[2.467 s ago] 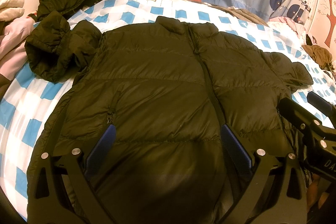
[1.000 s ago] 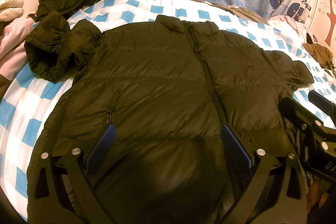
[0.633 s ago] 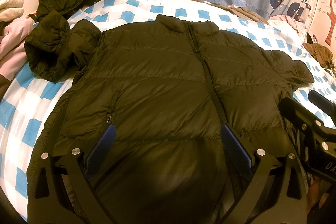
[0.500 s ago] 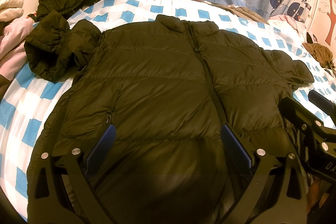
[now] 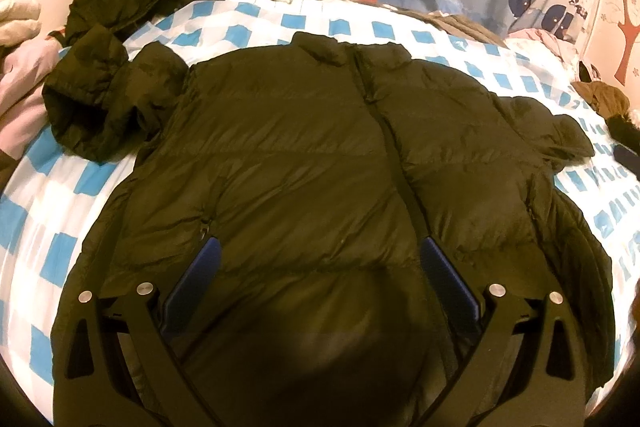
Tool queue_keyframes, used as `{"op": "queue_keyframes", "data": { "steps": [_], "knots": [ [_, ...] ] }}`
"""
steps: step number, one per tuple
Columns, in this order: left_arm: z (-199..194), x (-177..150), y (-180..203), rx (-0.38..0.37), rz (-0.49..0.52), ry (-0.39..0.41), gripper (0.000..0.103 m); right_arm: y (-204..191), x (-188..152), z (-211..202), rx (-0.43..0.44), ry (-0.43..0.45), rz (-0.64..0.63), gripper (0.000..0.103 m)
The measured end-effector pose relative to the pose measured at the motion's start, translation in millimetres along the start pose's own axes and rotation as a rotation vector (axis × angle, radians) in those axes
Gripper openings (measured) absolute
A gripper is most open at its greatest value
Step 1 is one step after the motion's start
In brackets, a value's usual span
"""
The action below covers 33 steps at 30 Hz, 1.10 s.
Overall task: Fold large clothes
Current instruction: 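Grasp the black jacket sleeve cuff with the right gripper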
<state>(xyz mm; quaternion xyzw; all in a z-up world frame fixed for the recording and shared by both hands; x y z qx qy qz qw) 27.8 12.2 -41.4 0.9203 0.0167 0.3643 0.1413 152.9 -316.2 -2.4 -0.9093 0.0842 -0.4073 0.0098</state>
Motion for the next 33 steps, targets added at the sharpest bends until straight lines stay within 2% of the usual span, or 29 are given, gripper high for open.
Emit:
{"op": "queue_keyframes", "data": {
  "steps": [4,6,9,10,12,21,27,28,29,30,31,33],
  "knots": [
    [5,-3,1,0.013,0.006,-0.014,0.096,147,34,36,-0.039,-0.073,0.261,0.098],
    [7,-4,5,0.023,0.017,-0.017,0.096,224,47,69,0.037,-0.128,0.437,0.098],
    [11,-7,7,0.039,0.024,-0.03,0.096,307,51,117,0.135,-0.191,0.703,0.098],
    [13,-7,8,0.041,0.022,-0.036,0.096,324,50,128,0.165,-0.187,0.76,0.098],
    [19,-8,8,0.049,0.016,-0.051,0.096,349,50,150,0.223,-0.162,0.85,0.098],
    [31,-15,13,0.091,0.046,-0.072,0.096,405,75,210,0.195,-0.12,0.904,0.098],
    [36,-17,17,0.111,0.059,-0.076,0.096,411,88,240,0.181,-0.135,0.904,0.098],
    [37,-17,18,0.115,0.062,-0.076,0.096,408,90,243,0.163,-0.134,0.884,0.091],
    [38,-18,19,0.118,0.066,-0.078,0.096,407,92,244,0.151,-0.132,0.862,0.078],
    [38,-18,19,0.12,0.067,-0.079,0.096,405,93,248,0.136,-0.148,0.843,0.035],
    [39,-18,19,0.121,0.067,-0.08,0.096,404,92,253,0.137,-0.175,0.839,0.008],
    [39,-18,20,0.121,0.067,-0.08,0.096,397,94,247,0.123,-0.152,0.807,0.008]
  ]
}}
Point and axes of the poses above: each gripper's, at about its wrist camera, not at the fingertips, and z roughly the way its jaws point, y to its right, x to its top, the point moved 1 cm from there along z, roughly the way its jaws point, and after that the axes turned 14 degrees about -x, right-handed, at the moved point
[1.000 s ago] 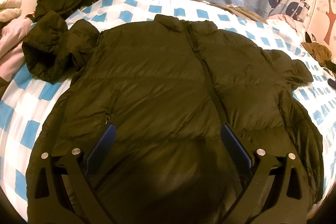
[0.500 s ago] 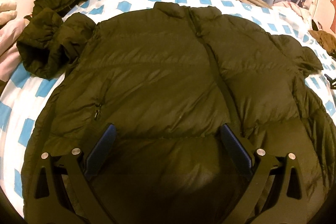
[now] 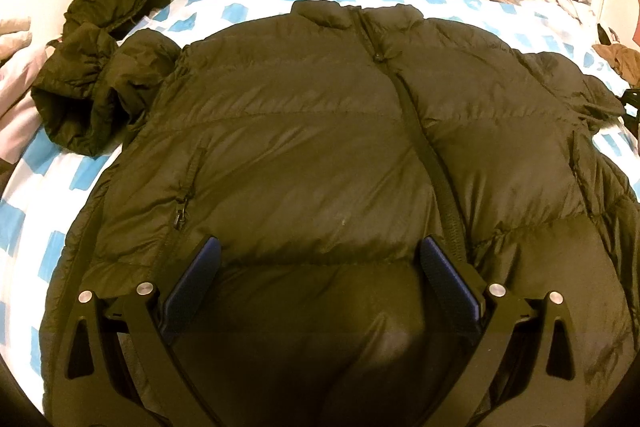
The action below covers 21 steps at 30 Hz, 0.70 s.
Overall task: Fold large clothes
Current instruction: 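Grasp the black jacket sleeve cuff with the right gripper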
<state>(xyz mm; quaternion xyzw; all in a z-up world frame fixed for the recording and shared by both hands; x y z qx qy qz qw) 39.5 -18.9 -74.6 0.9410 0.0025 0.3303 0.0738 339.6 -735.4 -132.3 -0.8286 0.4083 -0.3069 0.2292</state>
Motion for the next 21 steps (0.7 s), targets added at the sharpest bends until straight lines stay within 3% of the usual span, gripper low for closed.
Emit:
{"op": "queue_keyframes", "data": {
  "steps": [5,11,16,21],
  "knots": [
    [-1,2,-1,-0.012,-0.01,0.009,0.096,-43,-11,-54,0.099,0.137,-0.073,0.007],
    [-16,9,-13,-0.063,-0.087,0.049,0.096,-162,-42,-133,0.234,0.28,-0.265,0.007],
    [-37,19,-38,-0.09,-0.186,0.114,0.096,-283,-109,-167,0.341,0.292,-0.448,0.007],
    [-57,27,-69,-0.049,-0.26,0.175,0.096,-390,-212,-167,0.421,0.234,-0.623,0.007]
  ]
}}
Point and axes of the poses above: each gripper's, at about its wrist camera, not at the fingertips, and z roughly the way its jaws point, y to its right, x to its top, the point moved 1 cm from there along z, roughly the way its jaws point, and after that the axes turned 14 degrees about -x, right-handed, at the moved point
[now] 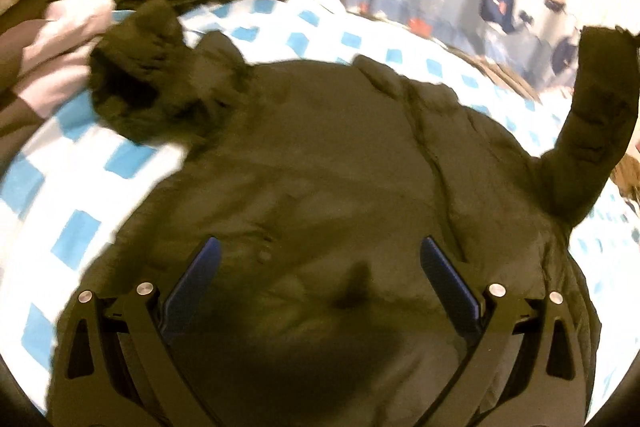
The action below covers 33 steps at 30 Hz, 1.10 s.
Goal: Fold large clothes
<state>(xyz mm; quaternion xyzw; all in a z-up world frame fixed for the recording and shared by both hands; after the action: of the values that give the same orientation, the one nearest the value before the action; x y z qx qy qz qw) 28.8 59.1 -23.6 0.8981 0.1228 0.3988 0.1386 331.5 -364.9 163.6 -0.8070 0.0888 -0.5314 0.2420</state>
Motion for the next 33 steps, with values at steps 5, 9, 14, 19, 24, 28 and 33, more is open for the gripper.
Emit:
{"op": "queue_keyframes", "data": {
  "steps": [5,9,14,19,24,28,33],
  "knots": [
    [-15,17,-25,0.048,-0.049,0.05,0.096,-110,-76,59,0.068,-0.128,-0.118,0.007],
    [-28,28,-41,0.056,-0.086,0.079,0.096,-156,-154,105,0.086,-0.255,-0.173,0.007],
    [-40,33,-63,0.057,-0.15,0.105,0.096,-176,-234,144,0.058,-0.375,-0.235,0.007],
    [-41,35,-75,0.058,-0.193,0.109,0.096,-173,-300,168,0.009,-0.488,-0.321,0.012],
    [-40,35,-74,0.053,-0.192,0.102,0.096,-193,-372,189,0.006,-0.755,-0.531,0.088],
    [-40,34,-75,0.047,-0.197,0.096,0.096,-202,-368,168,0.071,-0.754,-0.586,0.088],
    [-38,33,-80,0.053,-0.225,0.093,0.096,-168,-309,145,0.128,-0.603,-0.343,0.089]
  ]
}}
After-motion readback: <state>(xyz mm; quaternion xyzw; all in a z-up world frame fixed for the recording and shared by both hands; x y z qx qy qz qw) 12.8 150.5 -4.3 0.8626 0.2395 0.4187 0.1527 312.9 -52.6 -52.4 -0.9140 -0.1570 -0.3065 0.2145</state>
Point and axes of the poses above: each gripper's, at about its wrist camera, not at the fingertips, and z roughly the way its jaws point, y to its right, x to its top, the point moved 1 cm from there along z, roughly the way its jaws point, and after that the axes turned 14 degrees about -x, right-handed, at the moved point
